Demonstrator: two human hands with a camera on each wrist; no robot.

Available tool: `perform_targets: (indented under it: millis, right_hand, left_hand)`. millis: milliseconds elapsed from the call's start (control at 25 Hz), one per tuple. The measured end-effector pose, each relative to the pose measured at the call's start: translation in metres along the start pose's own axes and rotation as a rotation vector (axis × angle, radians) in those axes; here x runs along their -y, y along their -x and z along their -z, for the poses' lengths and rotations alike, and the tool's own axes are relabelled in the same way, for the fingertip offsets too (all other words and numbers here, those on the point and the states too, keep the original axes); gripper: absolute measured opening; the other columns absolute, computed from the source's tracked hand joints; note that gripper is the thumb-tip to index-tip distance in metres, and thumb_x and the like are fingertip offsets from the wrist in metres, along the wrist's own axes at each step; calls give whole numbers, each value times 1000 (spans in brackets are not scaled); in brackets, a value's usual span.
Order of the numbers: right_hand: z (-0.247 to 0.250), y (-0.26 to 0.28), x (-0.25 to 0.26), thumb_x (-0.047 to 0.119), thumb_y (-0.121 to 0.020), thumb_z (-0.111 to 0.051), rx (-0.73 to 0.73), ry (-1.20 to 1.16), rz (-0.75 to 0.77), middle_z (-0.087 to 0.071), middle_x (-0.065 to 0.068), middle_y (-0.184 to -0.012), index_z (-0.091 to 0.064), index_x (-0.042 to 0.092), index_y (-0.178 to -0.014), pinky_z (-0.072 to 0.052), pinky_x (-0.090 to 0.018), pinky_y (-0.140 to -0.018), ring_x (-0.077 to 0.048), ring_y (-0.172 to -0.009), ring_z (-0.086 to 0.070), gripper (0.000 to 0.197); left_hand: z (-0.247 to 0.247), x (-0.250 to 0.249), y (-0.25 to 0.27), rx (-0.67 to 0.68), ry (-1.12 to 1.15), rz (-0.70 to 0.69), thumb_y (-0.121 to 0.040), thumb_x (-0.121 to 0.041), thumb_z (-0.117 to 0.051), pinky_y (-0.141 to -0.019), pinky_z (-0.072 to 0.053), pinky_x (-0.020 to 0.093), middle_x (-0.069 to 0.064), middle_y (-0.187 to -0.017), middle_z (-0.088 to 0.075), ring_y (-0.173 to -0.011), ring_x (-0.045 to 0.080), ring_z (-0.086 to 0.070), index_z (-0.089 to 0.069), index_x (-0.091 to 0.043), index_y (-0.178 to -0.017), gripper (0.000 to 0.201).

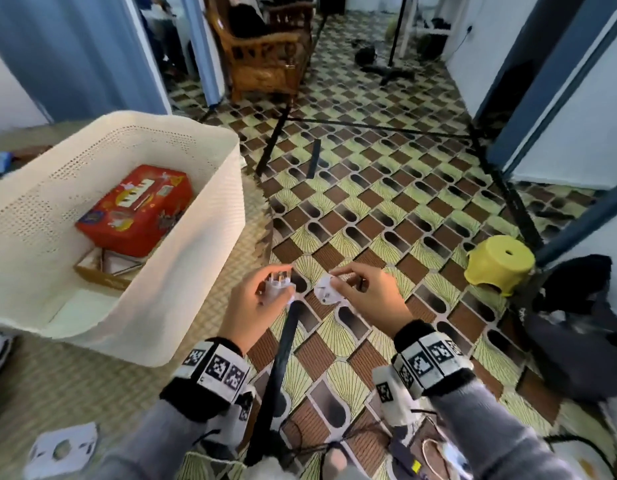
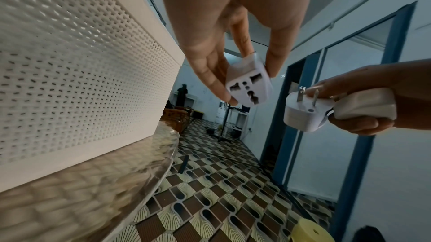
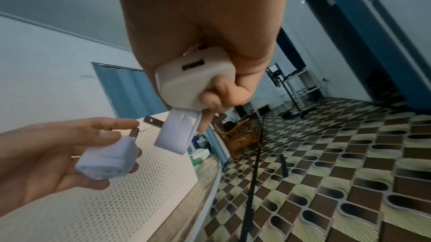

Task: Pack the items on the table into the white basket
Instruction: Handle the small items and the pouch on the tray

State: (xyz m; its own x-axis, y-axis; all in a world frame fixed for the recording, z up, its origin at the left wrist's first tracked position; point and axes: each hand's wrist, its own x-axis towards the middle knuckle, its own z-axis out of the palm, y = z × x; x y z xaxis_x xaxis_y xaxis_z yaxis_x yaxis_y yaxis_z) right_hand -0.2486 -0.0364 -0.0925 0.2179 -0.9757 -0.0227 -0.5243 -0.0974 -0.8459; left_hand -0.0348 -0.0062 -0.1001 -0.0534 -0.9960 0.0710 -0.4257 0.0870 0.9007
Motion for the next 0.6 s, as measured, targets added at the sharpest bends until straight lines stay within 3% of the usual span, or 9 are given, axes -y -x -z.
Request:
perform_targets:
  millis: [120,200,360,440,480,520,600]
  right_hand:
    - [14,-25,10,29,-90,-62,54,-7,68,-64,9,-76,-65,23,-105,-46,-20,-52,0,-55,-52,16]
    - [20,-42,21,29,-90,-63,68,-14,110,-65,10,-80,-66,25,-103,-48,-14,-57,0,-62,-55,14]
    - [21,-91,52,29,-92,-60,114,-136,182,-59,9,-76,-63,22,-113,-42,-10,-57,2,-63,-51,23]
    - [16,-121,71,25,-94,-57,157,-220,224,-56,7,-75,-61,22,-117,-40,-13,-57,1,-63,-51,24]
    - [14,-134,79,22,-95,-56,180,-253,243,-54,2,-75,-61,23,-116,-39,-18,-57,-6,-64,-51,22]
    - [9,-150,90,21,-96,-54,212,-276,264,-51,-3,-75,-62,23,-113,-38,-25,-58,-15,-63,-48,20]
    - [0,-182,113,19,-97,-52,270,-276,317,-49,-2,-71,-65,22,-108,-33,-27,-58,-17,-62,-42,18]
  left_hand:
    - [-3,-11,-10,-96,20,19,-84,-25,-67,-81,-57,31,-9,-120,-60,-93,14,-65,-60,-26,-117,34]
    - [2,-18,-15,-155,41,37,-84,-22,-69,-82,-55,25,-9,-121,-61,-95,10,-64,-62,-26,-116,33]
    - [25,-33,-35,-308,63,61,-83,-16,-72,-75,-49,15,-15,-105,-66,-85,-1,-61,-65,-30,-107,28]
    - [44,-40,-50,-386,57,38,-82,-12,-72,-69,-47,12,-13,-97,-67,-75,-1,-59,-66,-30,-102,27]
    - [53,-43,-57,-411,54,15,-82,-11,-72,-67,-46,12,-13,-95,-67,-73,-1,-58,-67,-29,-102,27]
    - [65,-46,-66,-436,45,-10,-82,-11,-72,-66,-46,12,-13,-95,-67,-72,0,-58,-67,-28,-103,27]
    - [90,-53,-82,-455,6,-55,-83,-12,-72,-68,-46,14,-11,-97,-68,-77,0,-60,-66,-27,-105,28]
